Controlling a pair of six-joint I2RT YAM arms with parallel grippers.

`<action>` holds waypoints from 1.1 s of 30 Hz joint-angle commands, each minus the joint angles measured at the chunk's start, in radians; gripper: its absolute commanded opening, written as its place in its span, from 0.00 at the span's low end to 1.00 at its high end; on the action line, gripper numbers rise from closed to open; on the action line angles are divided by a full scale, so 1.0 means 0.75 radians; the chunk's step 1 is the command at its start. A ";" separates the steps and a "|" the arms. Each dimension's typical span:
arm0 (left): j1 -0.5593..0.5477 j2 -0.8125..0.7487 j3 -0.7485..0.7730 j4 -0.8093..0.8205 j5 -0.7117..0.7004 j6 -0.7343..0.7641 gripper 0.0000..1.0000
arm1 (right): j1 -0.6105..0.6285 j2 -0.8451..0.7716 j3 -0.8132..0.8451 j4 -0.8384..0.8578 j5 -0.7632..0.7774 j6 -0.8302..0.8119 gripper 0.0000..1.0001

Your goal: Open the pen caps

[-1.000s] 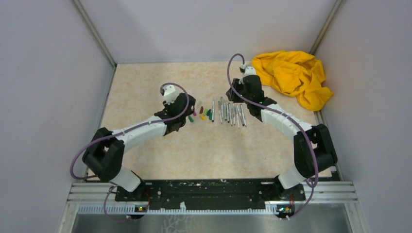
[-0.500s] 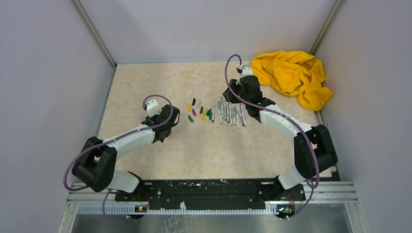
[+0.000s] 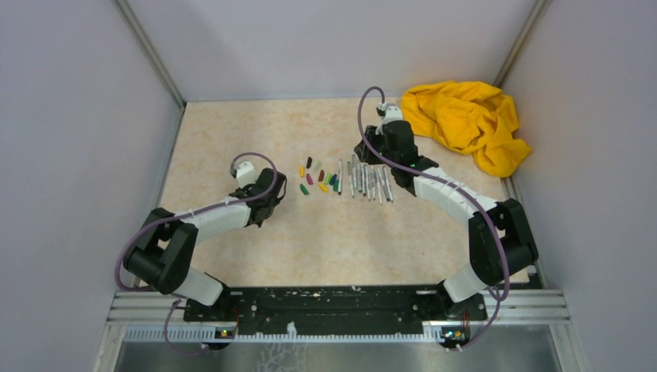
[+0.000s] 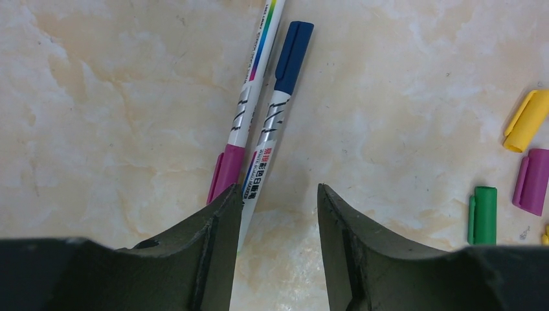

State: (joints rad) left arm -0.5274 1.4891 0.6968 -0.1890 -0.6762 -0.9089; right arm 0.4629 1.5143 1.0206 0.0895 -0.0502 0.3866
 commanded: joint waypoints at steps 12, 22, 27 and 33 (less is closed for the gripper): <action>0.028 0.070 -0.024 0.091 0.055 0.025 0.51 | 0.011 0.005 0.002 0.076 0.017 0.000 0.30; 0.038 0.179 -0.026 0.159 0.210 0.039 0.36 | 0.011 -0.005 -0.002 0.065 0.029 0.000 0.30; 0.035 0.205 -0.055 0.203 0.289 0.034 0.11 | 0.011 -0.016 0.000 0.055 0.043 0.004 0.30; 0.030 0.214 -0.068 0.242 0.360 0.064 0.00 | 0.013 -0.014 0.003 0.049 0.036 0.009 0.30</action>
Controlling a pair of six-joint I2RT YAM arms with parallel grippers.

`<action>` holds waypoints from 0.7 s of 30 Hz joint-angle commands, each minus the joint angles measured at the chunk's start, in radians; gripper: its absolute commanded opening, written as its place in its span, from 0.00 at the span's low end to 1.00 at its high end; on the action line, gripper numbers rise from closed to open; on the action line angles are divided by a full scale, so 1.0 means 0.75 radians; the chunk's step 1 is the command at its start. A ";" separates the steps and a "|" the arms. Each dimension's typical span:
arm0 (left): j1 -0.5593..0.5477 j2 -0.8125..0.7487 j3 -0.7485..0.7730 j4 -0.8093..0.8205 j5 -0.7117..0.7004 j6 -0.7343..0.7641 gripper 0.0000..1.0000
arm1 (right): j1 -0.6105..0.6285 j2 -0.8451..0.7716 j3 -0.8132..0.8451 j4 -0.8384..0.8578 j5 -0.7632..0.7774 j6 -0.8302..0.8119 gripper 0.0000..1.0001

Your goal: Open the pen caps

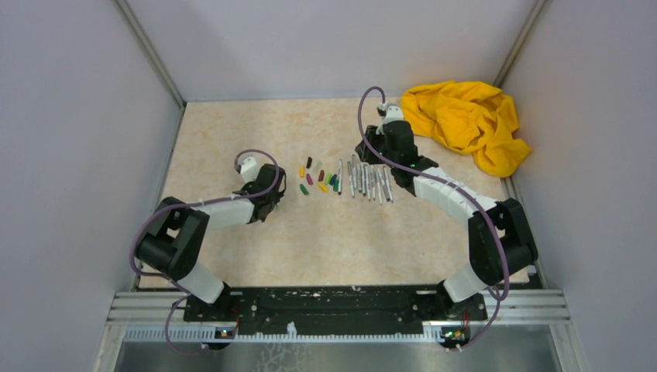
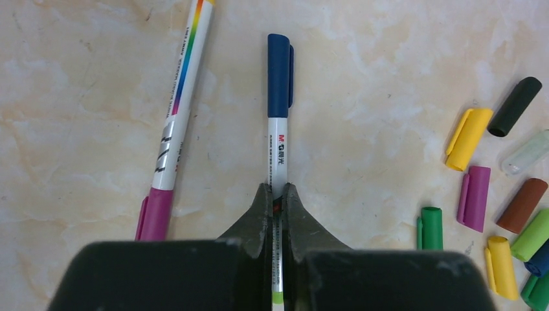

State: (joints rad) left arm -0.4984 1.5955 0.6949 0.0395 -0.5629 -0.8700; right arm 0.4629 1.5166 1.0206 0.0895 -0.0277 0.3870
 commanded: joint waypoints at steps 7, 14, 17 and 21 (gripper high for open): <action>-0.041 -0.137 -0.126 0.211 0.413 0.231 0.00 | 0.013 -0.030 0.008 0.064 -0.089 -0.019 0.30; -0.099 -0.331 -0.165 0.482 0.729 0.480 0.00 | 0.006 -0.022 0.004 0.133 -0.300 0.004 0.33; -0.117 -0.341 -0.178 0.569 0.855 0.525 0.00 | 0.001 -0.002 -0.008 0.186 -0.400 0.041 0.34; -0.146 -0.332 -0.178 0.622 0.904 0.544 0.00 | 0.000 0.029 -0.031 0.259 -0.490 0.103 0.35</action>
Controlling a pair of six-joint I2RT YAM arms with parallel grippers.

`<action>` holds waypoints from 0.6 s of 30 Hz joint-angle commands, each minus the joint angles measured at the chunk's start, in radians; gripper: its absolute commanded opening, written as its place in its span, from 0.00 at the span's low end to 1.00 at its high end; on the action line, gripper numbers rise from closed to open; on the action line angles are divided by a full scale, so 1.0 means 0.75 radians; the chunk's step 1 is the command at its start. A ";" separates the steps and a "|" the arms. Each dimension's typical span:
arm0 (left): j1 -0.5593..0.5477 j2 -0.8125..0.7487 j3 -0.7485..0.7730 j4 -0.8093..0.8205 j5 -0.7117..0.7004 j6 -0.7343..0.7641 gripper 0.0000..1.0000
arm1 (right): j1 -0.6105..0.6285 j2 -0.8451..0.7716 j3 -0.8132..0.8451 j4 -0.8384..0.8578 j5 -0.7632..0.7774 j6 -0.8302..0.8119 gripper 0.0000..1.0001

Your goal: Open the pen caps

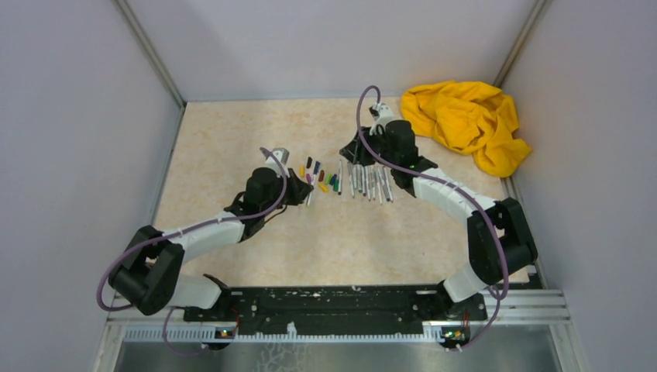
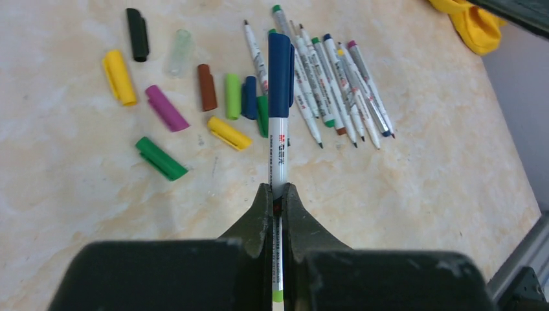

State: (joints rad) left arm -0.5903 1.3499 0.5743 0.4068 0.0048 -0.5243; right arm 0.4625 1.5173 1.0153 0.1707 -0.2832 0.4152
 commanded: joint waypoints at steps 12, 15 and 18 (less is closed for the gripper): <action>-0.046 0.046 -0.022 0.267 0.159 0.057 0.00 | 0.005 0.106 -0.085 0.313 -0.275 0.184 0.39; -0.050 0.063 -0.016 0.294 0.169 0.044 0.00 | 0.006 0.124 -0.092 0.347 -0.294 0.205 0.40; -0.055 0.077 -0.009 0.319 0.179 0.034 0.00 | 0.007 0.144 -0.094 0.369 -0.305 0.216 0.40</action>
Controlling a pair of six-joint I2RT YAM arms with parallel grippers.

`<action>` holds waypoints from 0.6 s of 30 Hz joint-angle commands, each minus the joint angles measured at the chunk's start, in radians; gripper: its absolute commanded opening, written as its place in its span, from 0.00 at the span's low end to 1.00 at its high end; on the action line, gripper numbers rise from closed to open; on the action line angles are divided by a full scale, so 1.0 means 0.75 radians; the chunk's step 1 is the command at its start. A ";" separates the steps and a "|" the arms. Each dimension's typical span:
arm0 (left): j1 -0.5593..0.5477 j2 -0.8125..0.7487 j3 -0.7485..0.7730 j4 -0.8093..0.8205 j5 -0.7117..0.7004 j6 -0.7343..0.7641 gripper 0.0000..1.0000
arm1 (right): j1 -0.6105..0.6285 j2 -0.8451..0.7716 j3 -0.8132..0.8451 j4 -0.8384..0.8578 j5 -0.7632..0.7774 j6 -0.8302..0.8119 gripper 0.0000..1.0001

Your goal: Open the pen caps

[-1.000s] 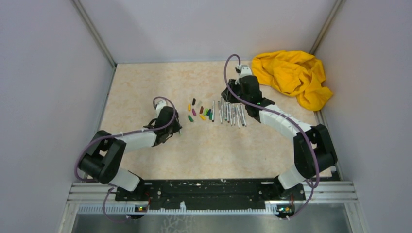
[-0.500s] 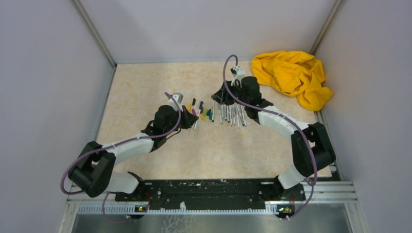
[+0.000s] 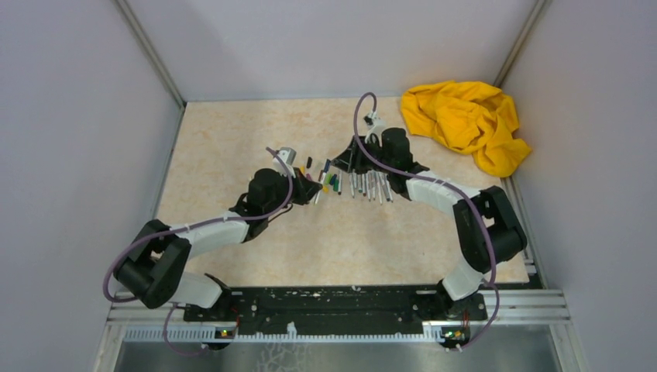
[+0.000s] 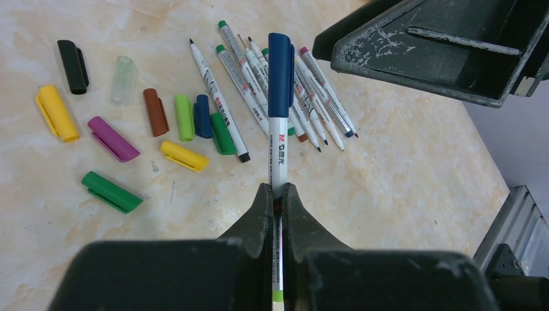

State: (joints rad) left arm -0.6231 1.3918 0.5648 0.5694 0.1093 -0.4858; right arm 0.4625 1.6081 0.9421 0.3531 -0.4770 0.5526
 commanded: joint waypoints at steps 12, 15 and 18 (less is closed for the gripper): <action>-0.022 0.053 0.008 0.180 0.075 -0.074 0.00 | 0.011 0.077 -0.002 0.199 -0.083 0.071 0.40; -0.023 0.055 0.007 0.198 0.082 -0.091 0.00 | 0.011 0.085 -0.005 0.209 -0.090 0.076 0.40; -0.023 0.063 0.013 0.206 0.096 -0.108 0.00 | 0.011 0.094 -0.006 0.226 -0.098 0.085 0.40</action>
State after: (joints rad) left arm -0.6334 1.4269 0.5648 0.6640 0.1501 -0.5430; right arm 0.4629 1.6733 0.9413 0.4393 -0.5262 0.6064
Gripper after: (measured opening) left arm 0.025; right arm 0.400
